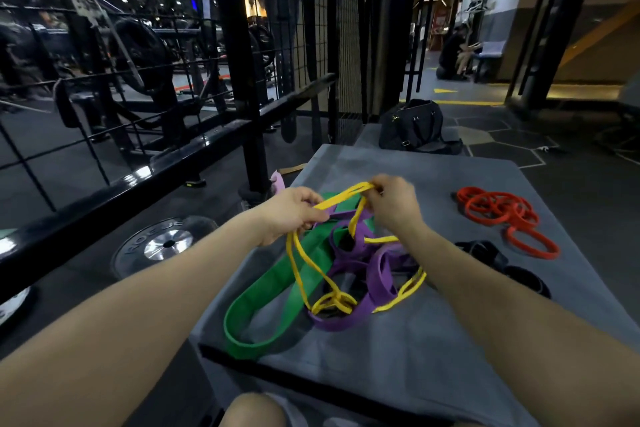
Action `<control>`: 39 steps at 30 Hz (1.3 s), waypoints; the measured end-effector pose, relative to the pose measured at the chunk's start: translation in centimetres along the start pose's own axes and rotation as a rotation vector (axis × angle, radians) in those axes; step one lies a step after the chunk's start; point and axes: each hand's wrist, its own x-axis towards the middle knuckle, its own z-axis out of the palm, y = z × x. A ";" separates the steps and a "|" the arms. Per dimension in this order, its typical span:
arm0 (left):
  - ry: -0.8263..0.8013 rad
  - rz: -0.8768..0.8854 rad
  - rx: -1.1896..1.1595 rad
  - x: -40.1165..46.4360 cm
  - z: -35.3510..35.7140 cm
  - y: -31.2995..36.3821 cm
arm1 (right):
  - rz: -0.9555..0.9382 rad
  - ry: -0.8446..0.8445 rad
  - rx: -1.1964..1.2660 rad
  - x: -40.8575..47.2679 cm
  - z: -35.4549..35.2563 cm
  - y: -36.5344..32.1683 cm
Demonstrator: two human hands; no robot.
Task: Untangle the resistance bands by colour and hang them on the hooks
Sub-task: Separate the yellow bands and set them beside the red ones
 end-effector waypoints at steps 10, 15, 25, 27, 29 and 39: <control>0.092 0.074 -0.008 0.2 1.1 -3.5 | 0.311 0.180 0.169 1.0 -3.3 4.4; 0.269 0.252 0.317 1.6 -2.5 0.3 | 0.292 0.163 0.184 1.2 -2.7 4.6; 0.355 0.062 0.138 0.2 -4.1 -0.4 | 0.142 -0.017 0.021 -0.7 -0.6 1.4; 0.359 0.011 -0.068 -0.1 -4.2 -0.9 | 0.098 -0.093 0.093 -2.0 0.7 -0.2; 0.366 -0.018 -0.126 -0.4 -4.1 -1.3 | -0.004 -0.236 0.053 -3.2 2.4 -1.7; 0.370 -0.104 -0.287 -1.9 -4.0 -4.9 | -0.217 -0.685 -0.136 -6.8 9.0 -3.2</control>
